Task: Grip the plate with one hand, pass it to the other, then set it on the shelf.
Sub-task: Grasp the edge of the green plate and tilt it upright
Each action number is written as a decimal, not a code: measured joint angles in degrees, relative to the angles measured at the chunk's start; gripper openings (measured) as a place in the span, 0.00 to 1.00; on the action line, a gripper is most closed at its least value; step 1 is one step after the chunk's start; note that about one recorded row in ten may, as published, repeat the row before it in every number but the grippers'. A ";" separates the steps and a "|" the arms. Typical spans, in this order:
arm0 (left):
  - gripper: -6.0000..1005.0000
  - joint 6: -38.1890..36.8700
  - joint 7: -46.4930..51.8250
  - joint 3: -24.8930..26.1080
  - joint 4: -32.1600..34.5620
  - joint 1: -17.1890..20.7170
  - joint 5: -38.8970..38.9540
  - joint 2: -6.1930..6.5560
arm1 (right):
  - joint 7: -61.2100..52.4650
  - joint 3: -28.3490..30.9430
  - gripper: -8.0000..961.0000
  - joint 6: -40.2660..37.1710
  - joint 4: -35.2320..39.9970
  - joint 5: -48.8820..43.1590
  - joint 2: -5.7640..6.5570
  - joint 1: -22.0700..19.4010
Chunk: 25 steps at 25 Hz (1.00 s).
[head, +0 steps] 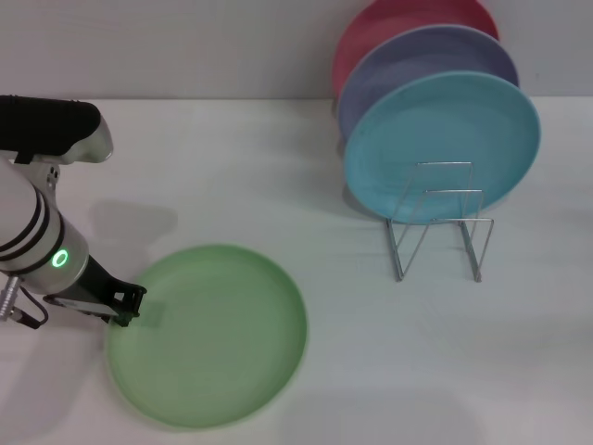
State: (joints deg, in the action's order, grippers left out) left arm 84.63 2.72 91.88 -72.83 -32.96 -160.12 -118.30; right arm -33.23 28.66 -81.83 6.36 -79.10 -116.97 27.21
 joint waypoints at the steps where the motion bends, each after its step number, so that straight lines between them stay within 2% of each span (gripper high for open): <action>1: 0.09 0.01 -0.20 -0.18 -0.08 0.00 0.05 0.00 | 0.00 0.02 0.57 0.00 -0.01 0.00 0.00 -0.02; 11: 0.08 0.27 -1.16 0.63 -6.23 1.54 0.17 0.17 | 0.00 -0.14 0.57 0.14 -0.17 0.00 -0.02 -0.06; 21: 0.06 -0.30 -6.72 5.31 -9.15 1.48 0.26 0.12 | 0.00 -0.36 0.57 1.22 -0.10 0.00 -0.02 -0.02; 25: 0.04 -3.20 -8.17 6.40 -10.30 2.16 0.25 0.04 | 0.00 -0.26 0.57 1.69 -0.13 0.00 -0.01 -0.03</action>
State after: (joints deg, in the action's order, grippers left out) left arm 81.43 -5.45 98.28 -83.13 -30.80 -159.87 -118.26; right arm -33.22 28.40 -80.13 6.22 -79.10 -116.98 27.19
